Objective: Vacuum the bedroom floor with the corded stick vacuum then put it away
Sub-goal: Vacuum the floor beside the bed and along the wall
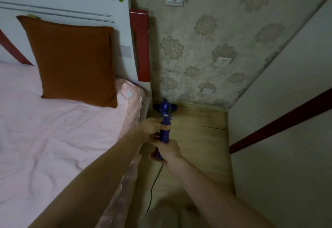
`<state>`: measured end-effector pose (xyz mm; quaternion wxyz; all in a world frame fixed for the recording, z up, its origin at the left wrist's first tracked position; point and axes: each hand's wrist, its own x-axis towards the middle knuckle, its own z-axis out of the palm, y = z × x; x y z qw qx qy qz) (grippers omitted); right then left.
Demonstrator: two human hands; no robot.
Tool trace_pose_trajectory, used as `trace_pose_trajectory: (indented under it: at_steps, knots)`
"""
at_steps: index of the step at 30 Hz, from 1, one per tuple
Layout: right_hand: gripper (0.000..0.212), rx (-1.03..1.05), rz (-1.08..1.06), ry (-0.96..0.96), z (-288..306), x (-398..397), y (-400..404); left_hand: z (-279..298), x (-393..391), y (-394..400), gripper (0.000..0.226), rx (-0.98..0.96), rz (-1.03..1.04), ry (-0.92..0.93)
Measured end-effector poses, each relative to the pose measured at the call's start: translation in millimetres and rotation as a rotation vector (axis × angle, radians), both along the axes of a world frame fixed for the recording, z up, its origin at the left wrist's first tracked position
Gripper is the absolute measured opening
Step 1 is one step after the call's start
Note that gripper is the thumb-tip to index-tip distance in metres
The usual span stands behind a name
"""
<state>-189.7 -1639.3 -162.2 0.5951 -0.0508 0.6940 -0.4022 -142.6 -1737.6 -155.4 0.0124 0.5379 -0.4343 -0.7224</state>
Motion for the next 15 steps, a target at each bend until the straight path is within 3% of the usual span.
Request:
trace_pose_trajectory:
  at_steps: [3,8,11,15]
  knots:
    - [0.009,0.039,-0.026,0.061,-1,13,-4,-9,7,-1,0.018,0.003,0.017,0.036]
    - [0.006,0.095,-0.029,0.162,9,5,14,-12,-4,21,0.030,-0.111,0.008,0.030]
    - [0.013,0.087,-0.032,0.167,19,3,24,-7,-3,27,0.028,-0.117,0.000,0.037]
    - [0.006,0.077,0.003,0.116,24,19,26,-1,15,27,0.029,-0.112,-0.027,0.033]
